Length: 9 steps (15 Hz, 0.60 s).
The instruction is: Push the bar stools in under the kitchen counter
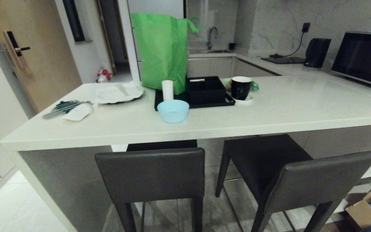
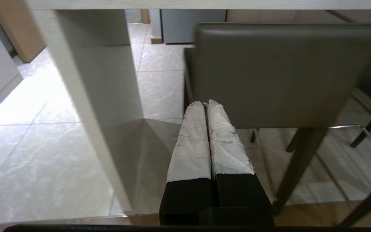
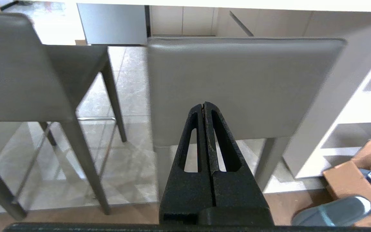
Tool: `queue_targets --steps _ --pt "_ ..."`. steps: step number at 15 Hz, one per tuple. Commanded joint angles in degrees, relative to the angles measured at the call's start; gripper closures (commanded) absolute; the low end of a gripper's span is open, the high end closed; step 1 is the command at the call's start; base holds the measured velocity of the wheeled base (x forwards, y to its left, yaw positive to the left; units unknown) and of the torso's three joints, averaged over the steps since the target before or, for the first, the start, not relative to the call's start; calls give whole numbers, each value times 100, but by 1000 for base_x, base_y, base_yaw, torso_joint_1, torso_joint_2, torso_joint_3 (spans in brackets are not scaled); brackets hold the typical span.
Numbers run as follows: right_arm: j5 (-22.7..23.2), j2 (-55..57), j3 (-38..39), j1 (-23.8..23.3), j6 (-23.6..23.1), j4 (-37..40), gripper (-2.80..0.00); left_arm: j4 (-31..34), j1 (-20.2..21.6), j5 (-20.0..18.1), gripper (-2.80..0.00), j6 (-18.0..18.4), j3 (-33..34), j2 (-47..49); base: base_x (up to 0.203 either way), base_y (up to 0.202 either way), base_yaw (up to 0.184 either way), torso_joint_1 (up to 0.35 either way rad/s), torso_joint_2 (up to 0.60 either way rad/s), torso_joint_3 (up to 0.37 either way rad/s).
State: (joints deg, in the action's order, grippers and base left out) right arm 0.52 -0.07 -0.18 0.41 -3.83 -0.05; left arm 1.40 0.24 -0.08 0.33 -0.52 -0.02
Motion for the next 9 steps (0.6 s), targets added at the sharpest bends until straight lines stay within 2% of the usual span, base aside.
queue_targets --steps 1,9 --pt "1 7 1 2 -4 -4 0 0 2 -1 0 2 0 2 0 -202 -1 2 2 4" --pt "1 7 1 2 -13 -4 0 -8 -7 -1 0 -15 0 2 0 -195 2 5 0 1"
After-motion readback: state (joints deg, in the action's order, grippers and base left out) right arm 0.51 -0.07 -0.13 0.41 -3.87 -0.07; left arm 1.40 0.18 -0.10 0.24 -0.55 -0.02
